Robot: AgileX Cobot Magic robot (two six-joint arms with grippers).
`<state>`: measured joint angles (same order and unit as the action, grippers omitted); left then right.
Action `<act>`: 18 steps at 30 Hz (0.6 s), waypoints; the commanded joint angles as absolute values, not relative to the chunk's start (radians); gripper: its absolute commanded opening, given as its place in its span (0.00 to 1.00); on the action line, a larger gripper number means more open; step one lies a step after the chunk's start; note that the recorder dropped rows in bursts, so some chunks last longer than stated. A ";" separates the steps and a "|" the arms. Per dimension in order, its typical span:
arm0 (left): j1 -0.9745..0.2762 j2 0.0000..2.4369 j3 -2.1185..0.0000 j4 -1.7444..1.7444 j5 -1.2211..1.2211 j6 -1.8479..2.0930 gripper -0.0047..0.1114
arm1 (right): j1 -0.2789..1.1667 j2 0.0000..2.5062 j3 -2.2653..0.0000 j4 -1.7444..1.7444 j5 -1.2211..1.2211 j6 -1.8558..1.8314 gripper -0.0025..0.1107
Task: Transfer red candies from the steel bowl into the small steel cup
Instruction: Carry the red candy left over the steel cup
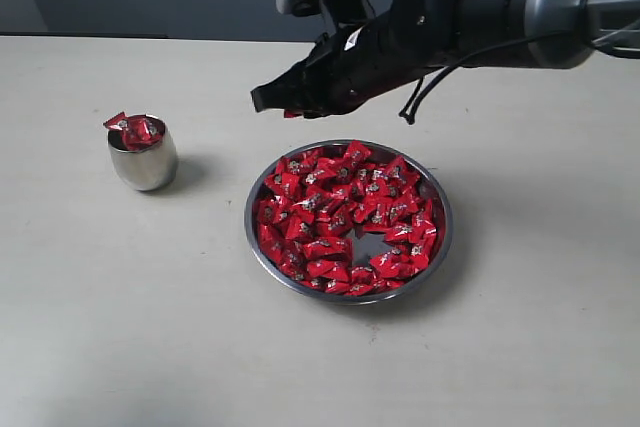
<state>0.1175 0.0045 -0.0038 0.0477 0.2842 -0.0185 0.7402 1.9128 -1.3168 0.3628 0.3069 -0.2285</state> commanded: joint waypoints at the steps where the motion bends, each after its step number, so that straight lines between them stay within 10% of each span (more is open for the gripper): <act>1: 0.118 0.000 0.000 0.046 0.285 -0.020 0.04 | 0.753 1.969 -1.394 0.486 0.327 -0.362 0.01; 18: 0.118 0.000 0.000 0.046 0.285 -0.020 0.04 | 0.774 2.201 -1.762 0.777 0.513 -0.601 0.01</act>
